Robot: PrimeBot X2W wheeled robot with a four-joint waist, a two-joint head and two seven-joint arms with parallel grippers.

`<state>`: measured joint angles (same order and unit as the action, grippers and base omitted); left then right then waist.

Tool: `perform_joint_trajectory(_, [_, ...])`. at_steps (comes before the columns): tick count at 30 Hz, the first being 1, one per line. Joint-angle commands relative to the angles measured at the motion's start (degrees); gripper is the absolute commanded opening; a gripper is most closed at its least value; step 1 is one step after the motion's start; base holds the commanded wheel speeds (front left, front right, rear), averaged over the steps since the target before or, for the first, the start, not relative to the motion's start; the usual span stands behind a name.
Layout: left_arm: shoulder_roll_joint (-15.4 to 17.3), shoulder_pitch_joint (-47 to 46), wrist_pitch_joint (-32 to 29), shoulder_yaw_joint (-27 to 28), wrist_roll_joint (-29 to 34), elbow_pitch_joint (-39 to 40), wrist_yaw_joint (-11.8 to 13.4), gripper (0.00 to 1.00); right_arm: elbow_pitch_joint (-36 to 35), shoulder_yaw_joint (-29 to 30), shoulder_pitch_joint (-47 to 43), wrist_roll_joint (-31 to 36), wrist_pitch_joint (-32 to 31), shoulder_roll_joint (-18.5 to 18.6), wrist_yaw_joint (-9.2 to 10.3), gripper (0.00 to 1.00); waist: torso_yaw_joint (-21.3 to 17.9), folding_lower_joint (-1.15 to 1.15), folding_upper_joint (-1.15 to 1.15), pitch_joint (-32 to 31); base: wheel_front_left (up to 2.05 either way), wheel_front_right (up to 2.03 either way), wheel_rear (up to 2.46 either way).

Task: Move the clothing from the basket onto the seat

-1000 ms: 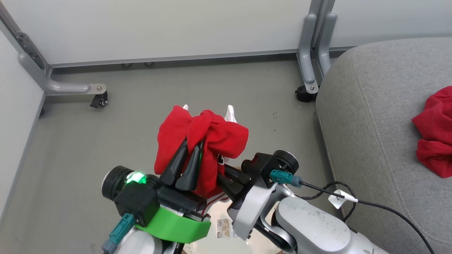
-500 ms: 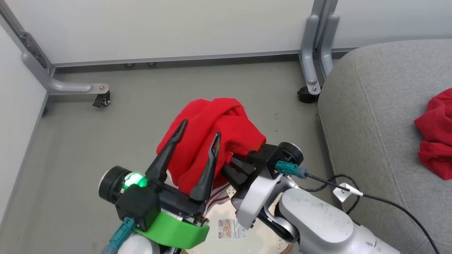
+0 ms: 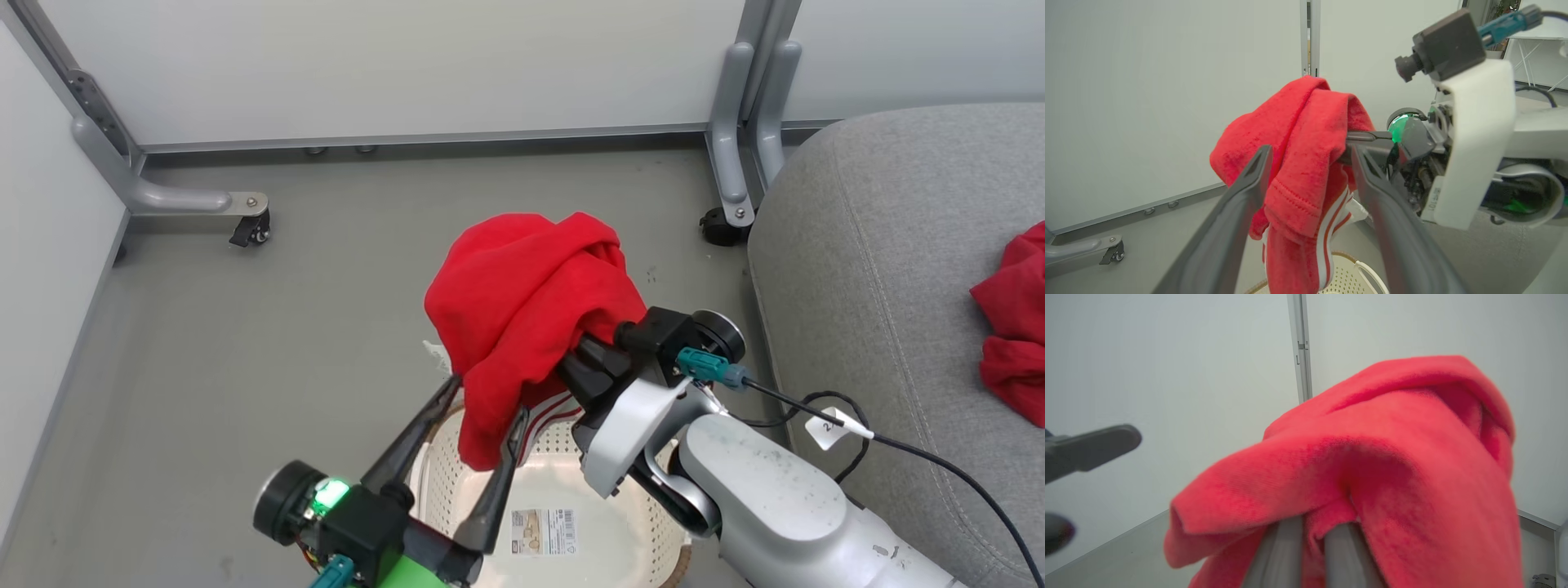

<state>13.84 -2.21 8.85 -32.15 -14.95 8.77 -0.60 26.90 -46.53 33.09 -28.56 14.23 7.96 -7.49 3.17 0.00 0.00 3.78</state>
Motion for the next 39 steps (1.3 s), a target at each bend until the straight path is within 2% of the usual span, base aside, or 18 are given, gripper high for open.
perform_joint_trajectory(1, [0.7,1.2,-0.2,-0.4,-0.6,-0.8,-0.5,1.0,0.3,0.5,-0.6,0.3,0.4,0.2,0.0,0.0,0.0,0.0,0.0,0.0,0.0,0.0,0.0])
perform_joint_trajectory(7, [0.4,2.0,-0.3,-2.5,-0.9,-4.1,-1.6,1.0,0.9,2.0,-1.2,1.0,0.4,0.4,0.0,0.0,-0.6,0.0,0.0,0.2,0.0,0.0,0.0])
perform_joint_trajectory(13, [0.0,1.4,0.7,-2.7,-0.8,-6.1,-1.1,1.0,0.9,3.4,-1.7,1.5,0.2,0.8,0.0,0.0,-1.5,0.0,0.0,0.7,0.0,0.0,0.0])
perform_joint_trajectory(18, [0.2,0.1,1.0,-2.4,-0.6,-6.6,-0.8,1.0,0.2,4.4,-1.4,2.1,-0.4,0.9,0.0,0.0,-3.8,0.0,0.0,2.1,0.0,0.0,0.0])
perform_joint_trajectory(28, [2.1,-2.7,-0.5,-1.9,0.8,-6.0,-0.5,1.0,-0.4,7.7,-1.0,3.3,0.0,1.3,0.0,0.0,-12.3,0.0,0.0,5.4,0.0,0.0,0.0])
perform_joint_trajectory(39, [4.2,-6.1,-3.7,-1.7,2.1,-3.9,-0.5,1.0,-0.9,13.9,-1.7,4.8,0.7,0.9,0.0,0.0,-25.2,0.0,0.0,9.4,0.0,0.0,0.0])
